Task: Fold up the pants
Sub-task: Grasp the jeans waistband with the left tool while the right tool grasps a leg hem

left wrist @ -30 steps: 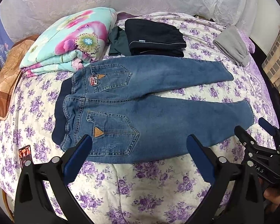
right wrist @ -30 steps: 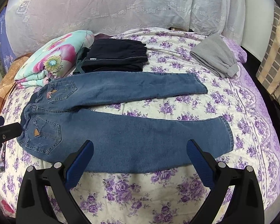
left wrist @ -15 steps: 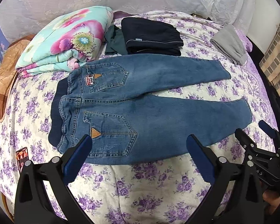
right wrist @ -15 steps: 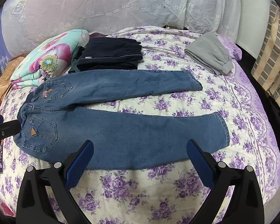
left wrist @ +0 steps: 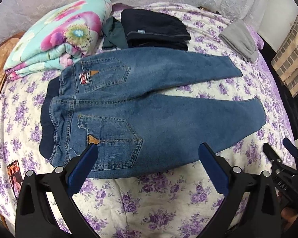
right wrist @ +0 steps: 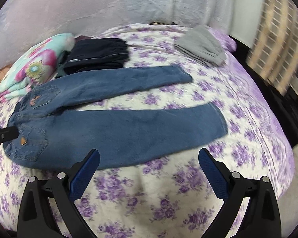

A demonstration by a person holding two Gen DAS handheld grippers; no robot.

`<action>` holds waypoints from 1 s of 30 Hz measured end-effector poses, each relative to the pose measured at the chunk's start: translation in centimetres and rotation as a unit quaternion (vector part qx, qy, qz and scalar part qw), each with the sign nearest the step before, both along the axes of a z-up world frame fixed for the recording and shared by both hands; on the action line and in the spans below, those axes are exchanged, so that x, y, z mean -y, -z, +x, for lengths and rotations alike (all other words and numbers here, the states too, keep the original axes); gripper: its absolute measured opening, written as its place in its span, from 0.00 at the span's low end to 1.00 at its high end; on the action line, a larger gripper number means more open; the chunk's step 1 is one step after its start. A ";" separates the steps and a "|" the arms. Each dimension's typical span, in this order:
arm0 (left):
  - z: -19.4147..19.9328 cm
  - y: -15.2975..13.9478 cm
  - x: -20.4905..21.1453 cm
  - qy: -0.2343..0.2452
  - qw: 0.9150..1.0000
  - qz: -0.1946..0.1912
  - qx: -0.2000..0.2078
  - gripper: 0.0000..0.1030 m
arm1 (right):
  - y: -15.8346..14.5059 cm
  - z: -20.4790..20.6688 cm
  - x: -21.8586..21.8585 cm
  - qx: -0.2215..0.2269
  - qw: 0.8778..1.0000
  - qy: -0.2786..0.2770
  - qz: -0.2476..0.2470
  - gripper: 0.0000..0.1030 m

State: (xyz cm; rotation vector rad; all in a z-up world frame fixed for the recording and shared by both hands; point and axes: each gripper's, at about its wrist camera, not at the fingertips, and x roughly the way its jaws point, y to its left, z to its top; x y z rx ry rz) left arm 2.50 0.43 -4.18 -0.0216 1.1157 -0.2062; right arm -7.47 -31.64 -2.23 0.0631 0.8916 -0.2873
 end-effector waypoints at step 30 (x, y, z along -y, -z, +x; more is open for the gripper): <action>-2.2 5.6 -12.1 -0.264 0.958 0.015 -0.111 0.92 | 8.4 6.6 22.6 0.002 0.948 0.106 0.301 0.12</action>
